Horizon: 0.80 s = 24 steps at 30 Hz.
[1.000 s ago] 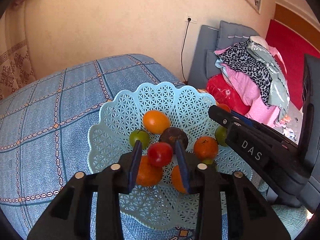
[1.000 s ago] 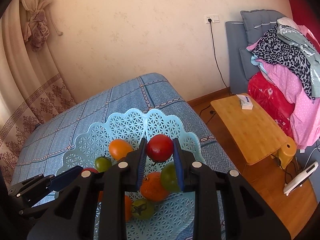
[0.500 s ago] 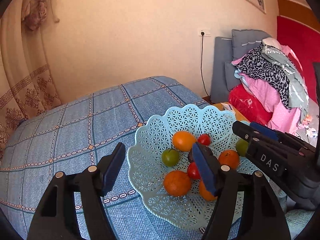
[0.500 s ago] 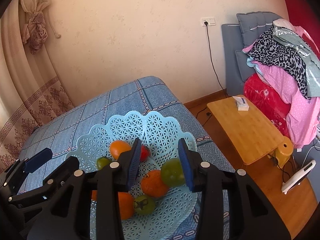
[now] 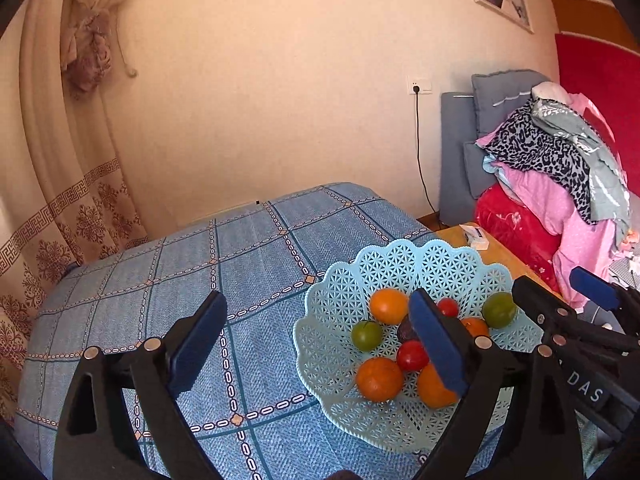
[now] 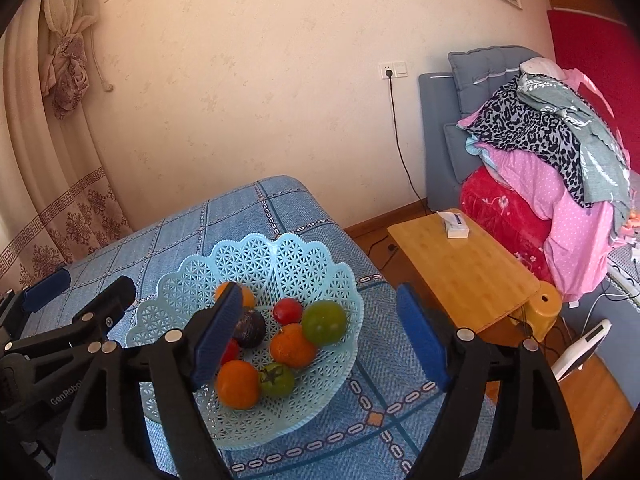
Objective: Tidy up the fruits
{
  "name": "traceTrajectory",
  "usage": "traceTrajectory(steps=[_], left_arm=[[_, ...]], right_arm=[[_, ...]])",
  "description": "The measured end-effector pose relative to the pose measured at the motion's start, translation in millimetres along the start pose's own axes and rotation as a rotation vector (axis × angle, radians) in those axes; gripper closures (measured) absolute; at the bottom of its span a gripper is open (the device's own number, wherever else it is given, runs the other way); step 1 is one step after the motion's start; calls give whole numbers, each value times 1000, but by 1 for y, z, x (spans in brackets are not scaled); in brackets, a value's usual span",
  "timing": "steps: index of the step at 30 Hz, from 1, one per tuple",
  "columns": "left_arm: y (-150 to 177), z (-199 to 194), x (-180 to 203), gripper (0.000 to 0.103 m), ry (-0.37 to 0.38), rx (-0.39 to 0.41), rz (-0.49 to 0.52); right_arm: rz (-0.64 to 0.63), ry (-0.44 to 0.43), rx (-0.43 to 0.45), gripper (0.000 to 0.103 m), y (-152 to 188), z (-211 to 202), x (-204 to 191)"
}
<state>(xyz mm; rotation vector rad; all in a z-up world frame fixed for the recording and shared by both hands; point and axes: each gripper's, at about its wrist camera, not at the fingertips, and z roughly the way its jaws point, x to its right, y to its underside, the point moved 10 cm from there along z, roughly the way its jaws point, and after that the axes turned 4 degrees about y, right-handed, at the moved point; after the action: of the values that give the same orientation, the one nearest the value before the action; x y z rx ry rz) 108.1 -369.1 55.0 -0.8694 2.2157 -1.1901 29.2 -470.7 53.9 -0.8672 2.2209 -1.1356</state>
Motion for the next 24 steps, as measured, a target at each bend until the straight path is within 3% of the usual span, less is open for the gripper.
traceTrajectory(steps=[3,6,15,24], left_arm=[[-3,-5,-1,12,2,6,-5],[-5,-10,-4,5,-11,10,-4],[-3,-31,-14,5,-89,39,62],[35,-31,-35,5,-132,-20,71]], right_arm=[[-10,9,10,3,3,-13,3],[-30,40,16,3,5,-22,4],[-92,111,4,3,17,-33,-1],[-138,170,-3,3,28,-37,-8]])
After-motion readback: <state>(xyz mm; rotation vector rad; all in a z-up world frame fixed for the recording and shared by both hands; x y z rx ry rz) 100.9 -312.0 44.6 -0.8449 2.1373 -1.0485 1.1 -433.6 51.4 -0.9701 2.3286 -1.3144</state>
